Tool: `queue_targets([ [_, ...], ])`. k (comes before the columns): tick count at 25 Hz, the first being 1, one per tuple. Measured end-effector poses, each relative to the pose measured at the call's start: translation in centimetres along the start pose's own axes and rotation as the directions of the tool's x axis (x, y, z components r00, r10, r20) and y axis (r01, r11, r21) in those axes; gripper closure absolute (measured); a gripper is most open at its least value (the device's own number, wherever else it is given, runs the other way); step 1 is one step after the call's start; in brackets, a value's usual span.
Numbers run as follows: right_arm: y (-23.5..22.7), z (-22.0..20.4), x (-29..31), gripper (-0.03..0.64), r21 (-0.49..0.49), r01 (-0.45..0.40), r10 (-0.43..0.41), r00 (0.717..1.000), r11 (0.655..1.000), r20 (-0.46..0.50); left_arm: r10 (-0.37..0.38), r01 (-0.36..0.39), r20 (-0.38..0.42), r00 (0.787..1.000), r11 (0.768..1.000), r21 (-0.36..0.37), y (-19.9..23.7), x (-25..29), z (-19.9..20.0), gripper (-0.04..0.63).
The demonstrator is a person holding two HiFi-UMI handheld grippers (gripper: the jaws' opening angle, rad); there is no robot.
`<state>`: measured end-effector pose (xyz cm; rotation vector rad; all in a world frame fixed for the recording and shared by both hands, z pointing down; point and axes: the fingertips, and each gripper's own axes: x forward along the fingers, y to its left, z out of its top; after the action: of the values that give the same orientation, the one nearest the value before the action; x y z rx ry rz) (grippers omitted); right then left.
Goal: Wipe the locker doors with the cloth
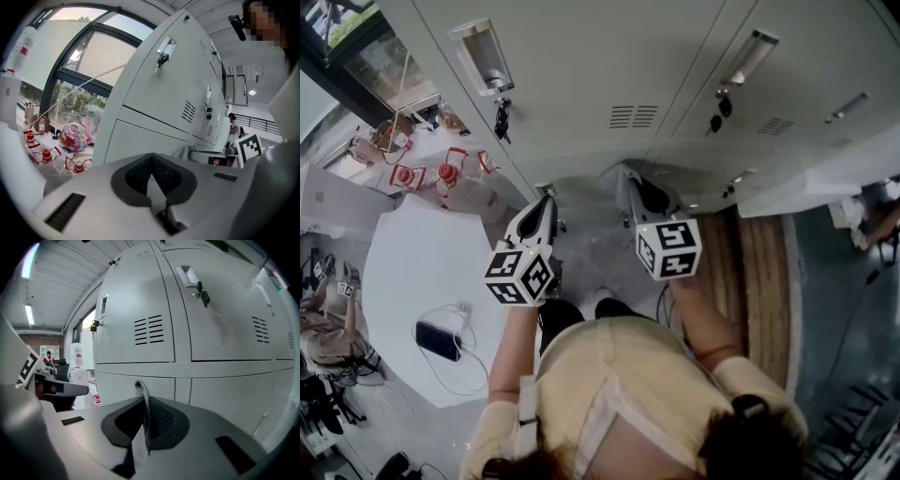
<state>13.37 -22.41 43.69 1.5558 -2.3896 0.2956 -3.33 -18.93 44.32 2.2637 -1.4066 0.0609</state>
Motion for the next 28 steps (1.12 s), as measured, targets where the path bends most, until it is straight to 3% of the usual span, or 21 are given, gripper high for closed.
queue_targets([
  [9, 6.5, -0.8, 1.6, 0.603, -0.025, -0.158, 0.157, 0.987, 0.987, -0.028, 0.121, -0.118, 0.048, 0.992, 0.992, -0.044, 4.2, -4.3, -0.3, 0.594],
  [21, 15.3, -1.5, 5.9, 0.603, -0.093, -0.340, 0.335, 0.940, 0.936, -0.060, 0.237, -0.231, 0.082, 0.968, 0.970, -0.071, 8.3, -8.9, -1.4, 0.594],
  [28, 17.5, -2.4, 8.7, 0.603, -0.107, -0.358, 0.349, 0.933, 0.928, -0.089, 0.271, -0.265, 0.092, 0.958, 0.962, -0.069, 9.5, -9.5, -1.3, 0.594],
])
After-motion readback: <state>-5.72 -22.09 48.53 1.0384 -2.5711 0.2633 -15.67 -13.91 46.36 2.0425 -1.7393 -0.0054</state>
